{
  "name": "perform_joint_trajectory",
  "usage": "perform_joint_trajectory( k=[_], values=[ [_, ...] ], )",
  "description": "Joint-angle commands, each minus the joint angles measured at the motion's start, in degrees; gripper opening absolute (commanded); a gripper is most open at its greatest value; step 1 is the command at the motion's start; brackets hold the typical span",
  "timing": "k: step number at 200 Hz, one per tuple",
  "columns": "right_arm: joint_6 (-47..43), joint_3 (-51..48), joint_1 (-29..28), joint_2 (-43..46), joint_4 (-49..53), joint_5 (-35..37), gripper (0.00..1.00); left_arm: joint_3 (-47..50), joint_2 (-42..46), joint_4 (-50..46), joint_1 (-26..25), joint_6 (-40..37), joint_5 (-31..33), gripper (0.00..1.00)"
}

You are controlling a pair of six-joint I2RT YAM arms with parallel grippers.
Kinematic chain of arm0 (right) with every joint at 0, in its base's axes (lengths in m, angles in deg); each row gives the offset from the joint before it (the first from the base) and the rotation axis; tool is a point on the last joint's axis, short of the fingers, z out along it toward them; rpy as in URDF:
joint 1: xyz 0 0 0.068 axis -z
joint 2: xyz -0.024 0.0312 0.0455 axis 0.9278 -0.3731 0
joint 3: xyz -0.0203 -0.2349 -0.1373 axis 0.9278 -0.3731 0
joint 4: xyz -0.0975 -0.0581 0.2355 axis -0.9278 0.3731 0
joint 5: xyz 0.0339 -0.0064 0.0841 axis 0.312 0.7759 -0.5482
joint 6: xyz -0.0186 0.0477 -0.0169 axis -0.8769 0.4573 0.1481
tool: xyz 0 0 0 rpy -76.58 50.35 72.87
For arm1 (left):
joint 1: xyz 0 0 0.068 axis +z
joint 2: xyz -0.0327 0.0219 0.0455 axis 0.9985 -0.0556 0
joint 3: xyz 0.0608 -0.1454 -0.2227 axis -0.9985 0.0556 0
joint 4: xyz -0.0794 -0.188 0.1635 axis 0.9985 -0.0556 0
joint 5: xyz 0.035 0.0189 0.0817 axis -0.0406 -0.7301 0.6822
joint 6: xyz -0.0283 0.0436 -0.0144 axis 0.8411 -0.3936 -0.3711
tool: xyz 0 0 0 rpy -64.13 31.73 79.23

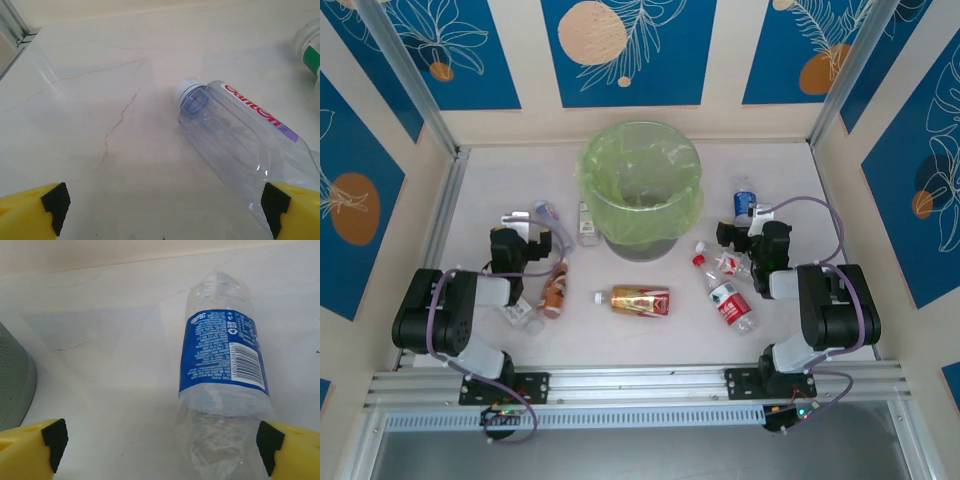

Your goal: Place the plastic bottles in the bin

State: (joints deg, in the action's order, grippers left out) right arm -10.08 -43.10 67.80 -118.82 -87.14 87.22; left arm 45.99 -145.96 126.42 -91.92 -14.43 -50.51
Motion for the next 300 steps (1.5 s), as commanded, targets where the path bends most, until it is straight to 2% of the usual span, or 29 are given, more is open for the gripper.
perform_joint_trajectory(
  k=[1,200,214,243,275,300],
  values=[
    [-1.15,0.66,0.12,0.21,-0.47,-0.76,0.99,-0.35,0.55,0.68,0.21,-0.28,-1.35,1.00],
    [-1.55,0.65,0.21,0.46,-0.24,-1.96,0.99,-0.15,0.78,1.01,0.25,-0.50,-1.80,1.00],
    [-2.48,1.53,0.12,1.01,1.81,-3.94,0.99,-1.18,2.03,-2.01,0.17,-1.21,-3.19,1.00],
    [-2.58,3.63,-0.13,5.17,8.51,-3.49,0.99,-6.59,7.64,-16.78,-0.25,-1.25,-2.17,1.00],
    [-2.98,5.75,-0.39,10.53,15.85,-4.37,0.99,-5.39,13.44,-18.52,-0.35,-0.02,2.19,1.00],
    [-0.68,7.11,-0.74,15.10,20.75,-3.55,0.99,-6.37,18.68,-23.61,-0.35,4.55,5.79,1.00]
  ],
)
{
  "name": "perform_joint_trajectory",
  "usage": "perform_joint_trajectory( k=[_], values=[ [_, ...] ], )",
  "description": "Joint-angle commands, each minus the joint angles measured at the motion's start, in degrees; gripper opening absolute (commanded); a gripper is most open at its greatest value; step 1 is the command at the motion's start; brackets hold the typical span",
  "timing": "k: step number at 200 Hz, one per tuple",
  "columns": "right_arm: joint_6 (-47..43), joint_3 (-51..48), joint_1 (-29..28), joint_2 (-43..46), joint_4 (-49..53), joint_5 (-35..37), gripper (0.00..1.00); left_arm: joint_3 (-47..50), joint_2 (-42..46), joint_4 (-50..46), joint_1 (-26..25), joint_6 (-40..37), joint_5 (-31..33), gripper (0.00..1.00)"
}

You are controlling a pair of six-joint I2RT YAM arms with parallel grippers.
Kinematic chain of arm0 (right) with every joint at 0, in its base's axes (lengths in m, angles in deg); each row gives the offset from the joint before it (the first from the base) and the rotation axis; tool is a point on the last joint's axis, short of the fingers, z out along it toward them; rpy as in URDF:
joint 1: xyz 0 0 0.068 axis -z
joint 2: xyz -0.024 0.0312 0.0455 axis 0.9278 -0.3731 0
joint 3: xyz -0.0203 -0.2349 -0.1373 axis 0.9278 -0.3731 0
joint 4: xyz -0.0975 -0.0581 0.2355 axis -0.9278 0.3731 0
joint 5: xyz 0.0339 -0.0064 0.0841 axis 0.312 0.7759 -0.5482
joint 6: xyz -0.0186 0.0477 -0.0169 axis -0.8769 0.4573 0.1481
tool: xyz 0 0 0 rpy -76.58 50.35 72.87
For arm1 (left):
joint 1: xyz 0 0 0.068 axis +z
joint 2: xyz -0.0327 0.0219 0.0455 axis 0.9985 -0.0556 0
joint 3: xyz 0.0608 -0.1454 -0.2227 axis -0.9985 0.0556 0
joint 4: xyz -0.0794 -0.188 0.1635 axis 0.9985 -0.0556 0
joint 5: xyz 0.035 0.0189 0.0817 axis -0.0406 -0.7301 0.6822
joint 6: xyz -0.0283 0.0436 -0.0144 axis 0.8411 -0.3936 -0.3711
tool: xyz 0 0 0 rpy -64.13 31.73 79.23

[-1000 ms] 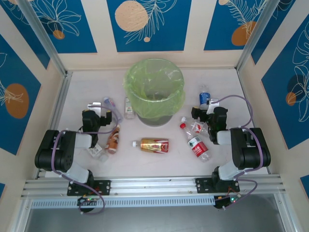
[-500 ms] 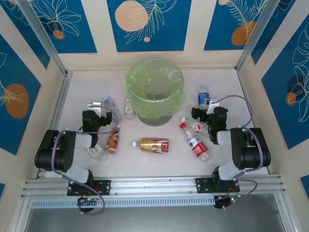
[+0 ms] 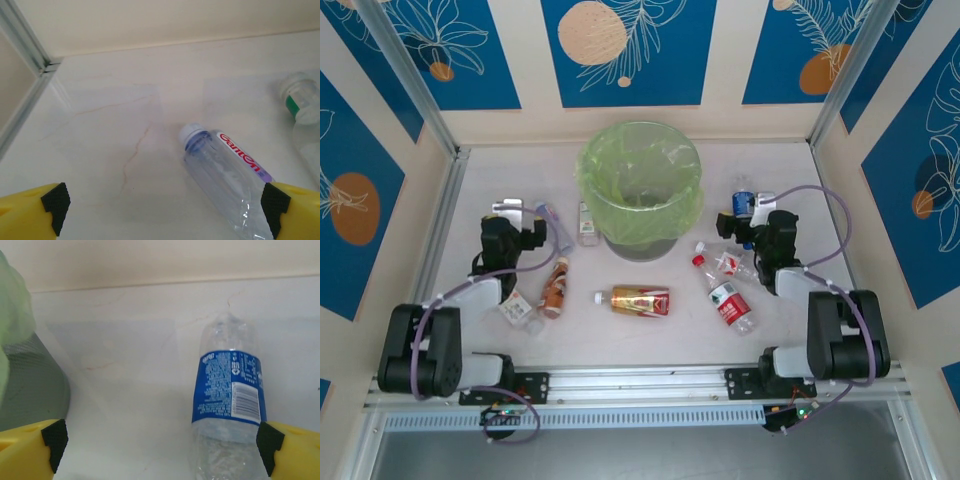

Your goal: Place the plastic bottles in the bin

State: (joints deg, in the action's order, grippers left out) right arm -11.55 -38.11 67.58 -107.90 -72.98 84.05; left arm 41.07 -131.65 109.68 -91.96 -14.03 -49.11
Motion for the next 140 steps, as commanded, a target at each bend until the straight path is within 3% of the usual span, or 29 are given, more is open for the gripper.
perform_joint_trajectory(
  k=[1,36,74,97,140],
  values=[
    [1.12,2.22,-0.49,4.37,6.59,-0.34,0.99,-1.52,4.57,-7.34,-0.30,4.47,4.56,1.00],
    [10.64,6.97,-0.60,10.04,19.89,4.45,0.99,-7.41,12.59,-25.57,-0.32,11.83,3.05,1.00],
    [22.72,7.75,-0.36,13.35,27.71,13.58,0.99,-11.52,19.31,-45.70,-0.30,30.20,11.74,1.00],
    [27.38,6.77,-0.03,14.73,29.54,18.37,0.99,-15.86,19.14,-60.42,-0.26,39.12,8.29,1.00],
    [28.27,5.52,0.07,15.40,30.14,18.53,0.99,-19.39,18.22,-77.69,-0.25,46.09,5.34,1.00]
  ],
)
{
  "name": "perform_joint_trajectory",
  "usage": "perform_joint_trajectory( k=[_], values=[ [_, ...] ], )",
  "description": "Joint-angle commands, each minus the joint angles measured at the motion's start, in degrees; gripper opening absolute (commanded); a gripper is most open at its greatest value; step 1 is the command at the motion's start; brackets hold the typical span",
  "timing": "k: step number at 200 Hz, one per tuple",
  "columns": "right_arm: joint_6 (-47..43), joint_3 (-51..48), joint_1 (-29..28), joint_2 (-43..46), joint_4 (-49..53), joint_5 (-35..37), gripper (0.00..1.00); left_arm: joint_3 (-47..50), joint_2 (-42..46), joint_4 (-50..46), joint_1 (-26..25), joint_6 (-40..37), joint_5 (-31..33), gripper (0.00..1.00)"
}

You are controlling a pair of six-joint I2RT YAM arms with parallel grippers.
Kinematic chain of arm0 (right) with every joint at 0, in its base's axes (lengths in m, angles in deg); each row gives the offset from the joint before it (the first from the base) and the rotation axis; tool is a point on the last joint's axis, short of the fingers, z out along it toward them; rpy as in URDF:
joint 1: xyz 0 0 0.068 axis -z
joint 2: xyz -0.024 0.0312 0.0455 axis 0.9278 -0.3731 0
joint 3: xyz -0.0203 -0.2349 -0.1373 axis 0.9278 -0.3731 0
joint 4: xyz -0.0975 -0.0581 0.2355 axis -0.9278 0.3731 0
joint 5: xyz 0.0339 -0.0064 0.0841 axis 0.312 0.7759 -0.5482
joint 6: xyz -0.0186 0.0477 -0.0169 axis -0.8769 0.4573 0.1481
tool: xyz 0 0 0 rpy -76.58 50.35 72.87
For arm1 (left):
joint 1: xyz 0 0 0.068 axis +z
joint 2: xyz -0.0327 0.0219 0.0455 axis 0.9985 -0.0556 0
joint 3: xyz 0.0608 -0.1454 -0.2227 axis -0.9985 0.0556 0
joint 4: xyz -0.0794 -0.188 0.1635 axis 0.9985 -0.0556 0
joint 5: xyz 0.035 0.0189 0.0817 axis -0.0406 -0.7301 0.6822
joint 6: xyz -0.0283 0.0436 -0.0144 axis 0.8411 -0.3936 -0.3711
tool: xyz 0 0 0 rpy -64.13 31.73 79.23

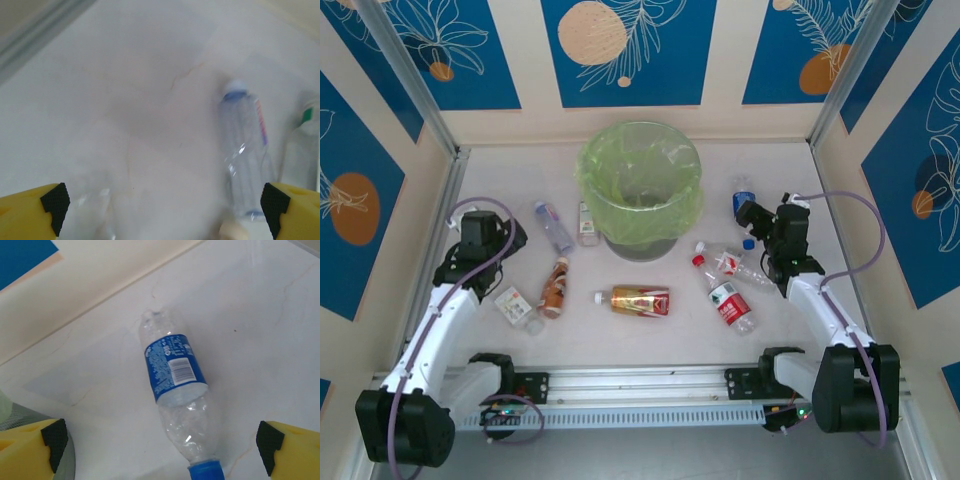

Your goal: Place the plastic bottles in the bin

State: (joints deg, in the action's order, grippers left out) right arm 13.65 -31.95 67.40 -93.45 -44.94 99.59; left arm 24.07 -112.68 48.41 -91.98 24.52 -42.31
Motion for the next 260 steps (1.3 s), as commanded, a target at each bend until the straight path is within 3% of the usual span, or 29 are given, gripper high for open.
perform_joint_trajectory(
  k=[1,25,69,104,136,185,211,228,260],
  values=[
    [3.07,-0.64,0.25,0.96,2.09,2.99,0.99,-2.45,-0.79,-16.81,-0.27,7.66,-1.33,1.00],
    [2.98,-0.95,0.25,1.24,2.86,3.42,0.99,-3.76,-2.89,-23.62,-0.11,9.66,1.71,1.00],
    [2.25,-1.26,-0.08,1.78,3.01,2.61,0.99,-3.10,-7.49,-27.48,-0.09,13.00,-0.32,1.00],
    [2.18,-1.17,-0.35,1.82,2.25,2.78,0.99,-1.18,-9.94,-22.38,0.25,15.24,-6.65,1.00],
    [1.58,-1.21,-0.35,1.90,3.08,2.78,0.99,1.65,-11.78,-19.73,0.53,18.17,-7.05,1.00],
    [-1.38,-0.86,-1.22,2.09,3.36,0.48,0.99,7.29,-14.48,-11.34,2.33,16.87,-11.31,1.00],
    [-2.22,-0.10,-1.59,2.68,4.56,0.65,0.99,8.61,-15.71,-9.83,2.49,16.73,-10.63,0.98],
    [-4.10,-0.41,-1.90,3.33,3.56,-1.98,0.99,9.69,-16.56,-8.07,2.49,16.33,-10.92,0.93],
    [-11.87,-0.57,-2.72,5.89,3.94,-13.60,0.99,9.60,-17.89,-7.45,2.50,13.00,-11.24,0.81]
  ],
)
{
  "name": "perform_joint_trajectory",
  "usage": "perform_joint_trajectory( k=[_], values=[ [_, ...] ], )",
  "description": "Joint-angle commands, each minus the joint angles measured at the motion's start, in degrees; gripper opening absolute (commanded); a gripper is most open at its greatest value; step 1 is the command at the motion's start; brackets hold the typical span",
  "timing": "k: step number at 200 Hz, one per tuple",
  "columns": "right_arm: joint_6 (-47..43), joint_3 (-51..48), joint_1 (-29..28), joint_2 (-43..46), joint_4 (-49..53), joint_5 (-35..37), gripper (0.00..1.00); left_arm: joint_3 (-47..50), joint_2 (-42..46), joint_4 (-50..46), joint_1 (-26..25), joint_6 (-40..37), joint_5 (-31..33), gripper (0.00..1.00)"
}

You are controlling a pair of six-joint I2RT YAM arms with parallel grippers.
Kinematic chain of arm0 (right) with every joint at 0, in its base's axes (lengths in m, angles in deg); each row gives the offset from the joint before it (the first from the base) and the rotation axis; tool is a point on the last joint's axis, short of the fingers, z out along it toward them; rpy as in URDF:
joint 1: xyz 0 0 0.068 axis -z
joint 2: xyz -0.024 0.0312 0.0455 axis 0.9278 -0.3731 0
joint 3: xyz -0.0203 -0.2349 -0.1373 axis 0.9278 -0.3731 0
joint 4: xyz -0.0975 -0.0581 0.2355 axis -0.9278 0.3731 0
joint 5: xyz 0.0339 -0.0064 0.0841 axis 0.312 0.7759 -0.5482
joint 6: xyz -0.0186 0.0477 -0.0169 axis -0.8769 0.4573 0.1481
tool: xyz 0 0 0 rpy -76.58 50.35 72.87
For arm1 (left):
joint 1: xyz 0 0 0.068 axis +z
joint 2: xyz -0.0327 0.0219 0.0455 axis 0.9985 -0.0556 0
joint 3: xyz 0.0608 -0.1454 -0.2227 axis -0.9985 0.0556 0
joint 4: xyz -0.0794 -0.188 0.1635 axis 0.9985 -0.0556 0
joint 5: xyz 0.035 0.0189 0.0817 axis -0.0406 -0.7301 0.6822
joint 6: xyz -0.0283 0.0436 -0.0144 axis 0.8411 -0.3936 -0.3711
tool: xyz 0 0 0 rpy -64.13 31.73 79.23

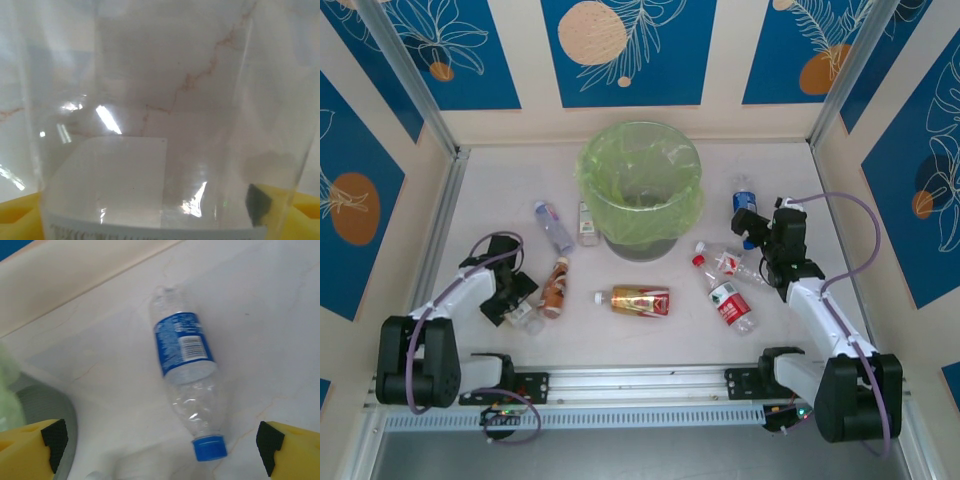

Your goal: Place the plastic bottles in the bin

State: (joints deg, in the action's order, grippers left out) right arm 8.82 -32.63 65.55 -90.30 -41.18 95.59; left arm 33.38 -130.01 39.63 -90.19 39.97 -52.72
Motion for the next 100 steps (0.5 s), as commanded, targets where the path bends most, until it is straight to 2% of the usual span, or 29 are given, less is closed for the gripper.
perform_joint_trajectory(
  k=[1,34,59,85,100],
  values=[
    [-7.21,0.18,-0.87,2.86,0.37,-9.88,0.99,0.30,-0.55,1.34,0.68,-2.51,-0.78,0.81],
    [-10.20,1.81,-1.25,6.48,6.98,-14.87,0.99,0.84,0.70,2.35,0.60,-4.62,-0.37,0.73],
    [-9.46,2.89,-1.38,10.23,10.60,-18.42,0.99,-0.09,1.81,1.15,0.56,-5.77,0.36,0.73],
    [-8.18,3.55,-1.56,14.14,8.71,-29.67,0.99,-1.73,3.96,0.09,0.57,-7.52,1.10,0.72],
    [-7.48,5.06,-1.65,15.37,9.36,-32.01,0.99,-3.30,4.91,-1.02,0.58,-8.95,1.63,0.70]
  ],
)
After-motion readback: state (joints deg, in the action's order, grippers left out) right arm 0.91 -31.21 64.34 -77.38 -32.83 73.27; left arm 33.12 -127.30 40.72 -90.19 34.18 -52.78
